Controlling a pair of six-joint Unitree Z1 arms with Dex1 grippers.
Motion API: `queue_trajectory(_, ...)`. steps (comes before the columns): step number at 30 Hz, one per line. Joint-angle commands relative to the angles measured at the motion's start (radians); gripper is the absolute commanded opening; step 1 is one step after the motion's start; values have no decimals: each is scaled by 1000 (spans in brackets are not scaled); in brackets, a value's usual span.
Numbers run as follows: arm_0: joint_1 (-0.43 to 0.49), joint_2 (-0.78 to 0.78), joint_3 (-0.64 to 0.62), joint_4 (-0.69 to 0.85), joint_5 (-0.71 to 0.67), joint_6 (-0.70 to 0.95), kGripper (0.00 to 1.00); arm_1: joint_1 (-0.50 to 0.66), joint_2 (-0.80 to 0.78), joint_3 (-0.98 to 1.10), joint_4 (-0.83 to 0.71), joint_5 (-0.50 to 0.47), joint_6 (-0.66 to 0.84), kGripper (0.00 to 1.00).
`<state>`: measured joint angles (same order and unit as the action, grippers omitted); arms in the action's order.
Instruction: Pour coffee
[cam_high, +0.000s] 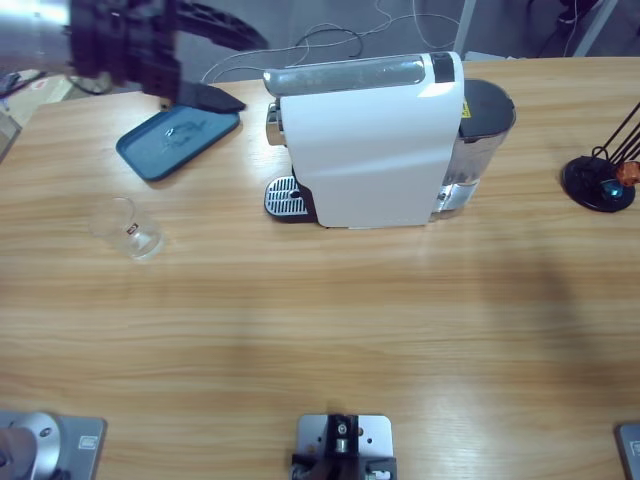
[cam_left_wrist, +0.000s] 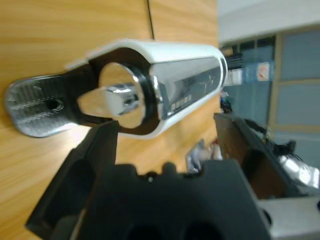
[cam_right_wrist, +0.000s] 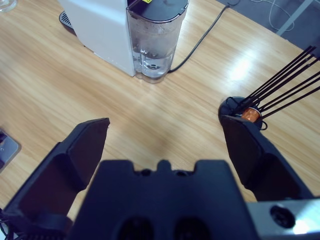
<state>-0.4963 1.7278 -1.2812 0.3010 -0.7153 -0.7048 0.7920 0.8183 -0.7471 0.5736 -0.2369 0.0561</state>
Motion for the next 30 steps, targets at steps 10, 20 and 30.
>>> queue_trajectory(10, -5, 67, -53, -46, -35, 13, 0, 7, -9, 26, -8, -13, 1, 1000)
queue_trajectory(20, -46, -36, -113, -42, -15, -92, 0, 7, -10, 26, -8, -14, 1, 1000)
queue_trajectory(30, -142, -237, -152, 10, 127, 14, 393, -36, 52, 29, -25, -164, 230, 956)
